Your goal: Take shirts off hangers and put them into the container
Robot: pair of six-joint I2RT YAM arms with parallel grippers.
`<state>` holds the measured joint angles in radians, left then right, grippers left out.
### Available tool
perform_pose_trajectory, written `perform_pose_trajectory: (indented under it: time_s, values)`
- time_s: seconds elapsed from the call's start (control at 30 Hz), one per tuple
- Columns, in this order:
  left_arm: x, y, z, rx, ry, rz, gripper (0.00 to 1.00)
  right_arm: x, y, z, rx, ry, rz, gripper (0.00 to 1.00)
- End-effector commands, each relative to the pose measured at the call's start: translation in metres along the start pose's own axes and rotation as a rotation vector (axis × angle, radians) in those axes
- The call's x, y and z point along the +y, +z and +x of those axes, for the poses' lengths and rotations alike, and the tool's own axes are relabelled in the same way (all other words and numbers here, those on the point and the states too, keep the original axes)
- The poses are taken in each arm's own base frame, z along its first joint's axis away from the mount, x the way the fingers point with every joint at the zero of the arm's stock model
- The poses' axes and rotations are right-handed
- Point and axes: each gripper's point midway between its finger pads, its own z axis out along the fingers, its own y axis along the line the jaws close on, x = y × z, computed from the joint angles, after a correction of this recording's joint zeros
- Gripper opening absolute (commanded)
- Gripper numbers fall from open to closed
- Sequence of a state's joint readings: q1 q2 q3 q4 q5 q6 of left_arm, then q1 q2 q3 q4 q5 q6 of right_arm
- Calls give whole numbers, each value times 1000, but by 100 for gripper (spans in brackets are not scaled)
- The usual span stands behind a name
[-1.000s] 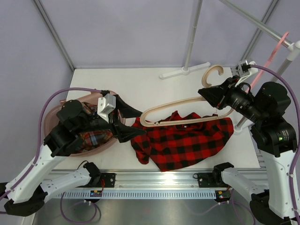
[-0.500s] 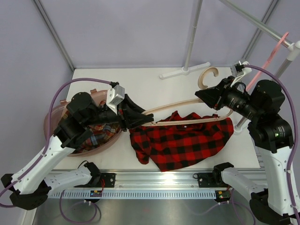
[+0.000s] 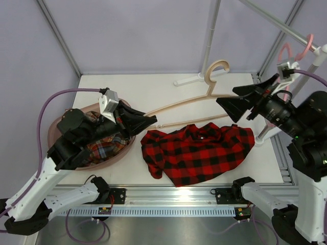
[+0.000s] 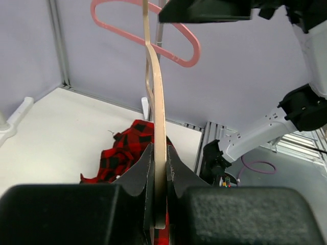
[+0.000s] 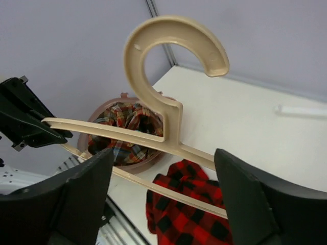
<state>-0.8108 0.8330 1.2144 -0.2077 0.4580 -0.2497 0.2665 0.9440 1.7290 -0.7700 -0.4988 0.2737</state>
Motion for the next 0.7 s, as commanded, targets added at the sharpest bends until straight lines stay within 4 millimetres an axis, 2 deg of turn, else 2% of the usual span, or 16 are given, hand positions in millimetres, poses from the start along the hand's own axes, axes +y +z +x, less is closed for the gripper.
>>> perform_pose_trajectory:
  time_s: [0.0, 0.13, 0.17, 0.2, 0.23, 0.27, 0.3, 0.33, 0.37, 0.4, 0.43, 0.47, 0.5, 0.53, 0.57, 0.67]
  values:
    - [10, -4, -16, -58, 40, -73, 0, 38, -40, -36, -124, -49, -55, 99]
    - [13, 3, -19, -107, 60, -61, 0, 77, -88, -60, -239, -56, -103, 99]
    - [11, 6, -19, -128, 70, -39, 0, 96, -116, -69, -308, -68, -129, 100]
    - [11, 9, -21, -158, 84, -33, 0, 105, -130, -75, -352, -75, -141, 99]
    - [13, 12, -30, -210, 114, -32, 0, 118, -148, -81, -400, -68, -163, 94]
    - [18, 17, -27, -217, 125, -43, 0, 129, -172, -83, -461, -77, -172, 87]
    - [27, 26, -24, -222, 131, -66, 0, 136, -185, -86, -498, -74, -181, 83]
    - [26, 31, -35, -284, 164, -61, 0, 144, -199, -87, -531, -68, -196, 81]
    - [31, 36, -32, -296, 170, -73, 0, 154, -222, -84, -583, -77, -208, 81]
    - [42, 48, -27, -295, 168, -98, 0, 160, -235, -85, -627, -83, -221, 82]
    - [42, 55, -34, -333, 195, -90, 0, 161, -239, -81, -643, -74, -225, 85]
    - [45, 62, -35, -347, 209, -92, 0, 175, -266, -77, -715, -107, -255, 90]
    - [45, 68, -44, -387, 230, -81, 0, 177, -273, -72, -738, -114, -246, 90]
    - [57, 88, -30, -350, 233, -89, 0, 178, -275, -66, -747, -125, -237, 90]
    - [57, 96, -42, -371, 247, -82, 0, 183, -287, -56, -763, -146, -232, 90]
    - [71, 134, -29, -346, 271, -67, 0, 188, -291, -34, -733, -170, -189, 92]
